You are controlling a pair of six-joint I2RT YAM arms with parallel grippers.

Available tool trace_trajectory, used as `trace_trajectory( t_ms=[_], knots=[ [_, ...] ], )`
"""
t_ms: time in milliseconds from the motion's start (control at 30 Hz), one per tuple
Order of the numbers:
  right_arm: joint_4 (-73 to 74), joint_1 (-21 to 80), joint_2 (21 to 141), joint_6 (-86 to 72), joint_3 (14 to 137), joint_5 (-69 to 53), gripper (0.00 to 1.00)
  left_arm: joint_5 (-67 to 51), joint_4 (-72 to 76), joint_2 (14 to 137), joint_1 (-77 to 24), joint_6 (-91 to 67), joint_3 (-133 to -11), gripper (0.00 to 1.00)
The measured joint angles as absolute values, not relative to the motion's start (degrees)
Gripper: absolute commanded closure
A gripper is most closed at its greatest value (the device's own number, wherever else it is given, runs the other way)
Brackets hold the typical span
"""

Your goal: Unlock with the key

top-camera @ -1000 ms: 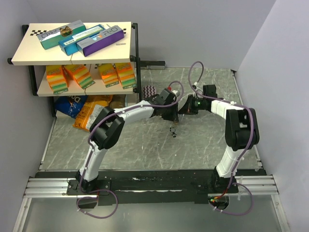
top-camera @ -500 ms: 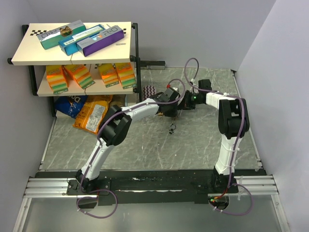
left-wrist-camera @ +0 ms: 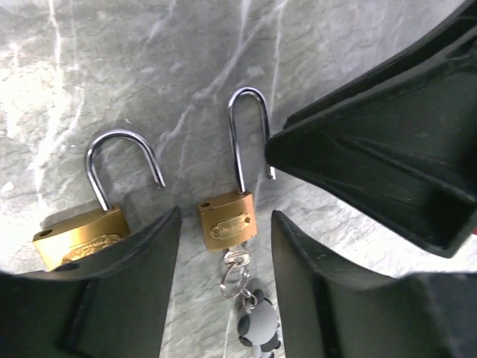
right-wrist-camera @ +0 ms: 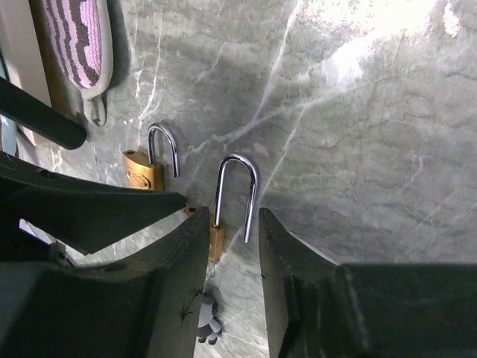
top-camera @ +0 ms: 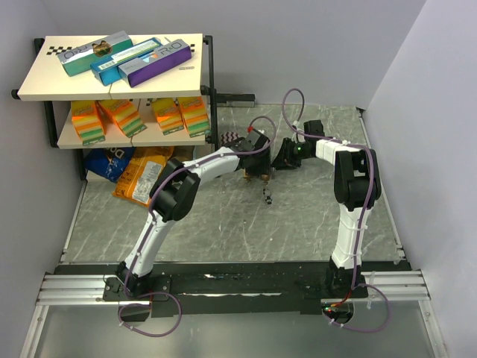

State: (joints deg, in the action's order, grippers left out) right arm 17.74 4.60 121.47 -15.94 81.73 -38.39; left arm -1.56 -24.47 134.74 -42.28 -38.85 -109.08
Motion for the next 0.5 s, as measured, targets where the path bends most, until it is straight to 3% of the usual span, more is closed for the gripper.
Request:
trace_trajectory(
  t_ms=[200, 300, 333, 467, 500],
  knots=[
    [18.1, 4.6, 121.5, -16.0, 81.7, -38.3, 0.54, -2.8, -21.8, 133.9, -42.3, -38.8, -107.3, 0.35],
    [18.0, 4.6, 121.5, -16.0, 81.7, -38.3, 0.49, -3.8, -20.5, 133.3, -42.3, -38.7, -106.1, 0.28],
    [18.0, 4.6, 121.5, -16.0, 81.7, -38.3, 0.48, -4.3, -19.7, 132.8, -42.3, -38.7, -105.3, 0.21],
    [17.7, 4.6, 121.3, -16.0, 81.7, -38.8, 0.45, -5.8, -17.2, 129.7, -42.4, -38.1, -100.5, 0.16],
    [17.7, 4.6, 121.2, -15.9, 81.7, -38.8, 0.32, -6.1, -16.6, 128.8, -42.5, -37.8, -99.2, 0.13]
  ],
)
